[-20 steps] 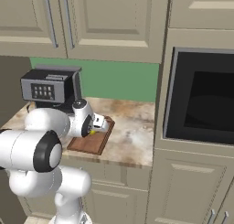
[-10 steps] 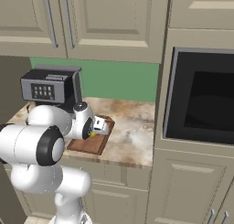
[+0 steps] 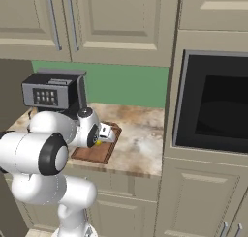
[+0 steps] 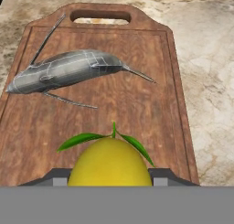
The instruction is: Retrieve a lemon from the fridge and place it on the cutting board with the fish.
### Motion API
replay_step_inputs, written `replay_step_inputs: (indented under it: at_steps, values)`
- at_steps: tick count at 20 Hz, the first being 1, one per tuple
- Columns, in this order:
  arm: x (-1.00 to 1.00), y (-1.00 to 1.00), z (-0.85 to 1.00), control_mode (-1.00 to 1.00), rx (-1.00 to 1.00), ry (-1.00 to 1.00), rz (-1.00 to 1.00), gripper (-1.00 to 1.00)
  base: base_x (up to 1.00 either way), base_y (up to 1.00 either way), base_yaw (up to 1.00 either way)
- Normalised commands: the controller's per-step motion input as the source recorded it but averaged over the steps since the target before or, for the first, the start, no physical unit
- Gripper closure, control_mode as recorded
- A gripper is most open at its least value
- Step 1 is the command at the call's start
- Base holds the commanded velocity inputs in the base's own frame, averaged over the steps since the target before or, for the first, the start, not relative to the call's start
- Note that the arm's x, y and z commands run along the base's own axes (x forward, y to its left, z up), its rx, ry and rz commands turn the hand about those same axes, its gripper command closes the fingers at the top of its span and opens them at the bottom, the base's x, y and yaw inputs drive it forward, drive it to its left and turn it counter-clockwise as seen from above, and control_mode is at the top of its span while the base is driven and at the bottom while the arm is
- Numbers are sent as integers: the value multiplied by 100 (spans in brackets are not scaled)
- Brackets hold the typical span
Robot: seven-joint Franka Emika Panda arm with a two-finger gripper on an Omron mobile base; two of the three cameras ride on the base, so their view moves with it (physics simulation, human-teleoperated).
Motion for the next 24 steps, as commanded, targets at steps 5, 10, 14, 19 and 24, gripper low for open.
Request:
replay_step_inputs:
  at_steps: [5,10,14,19,24]
  values:
    - [0,0,0,-100,0,0,0,-100,0,0,0]
    - [0,0,0,-100,0,0,0,-100,0,0,0]
    - [0,0,0,-100,0,0,0,-100,0,0,0]
    - [0,0,0,-100,0,5,0,-100,0,0,0]
    - [-2,6,40,-100,0,2,0,-100,0,0,0]
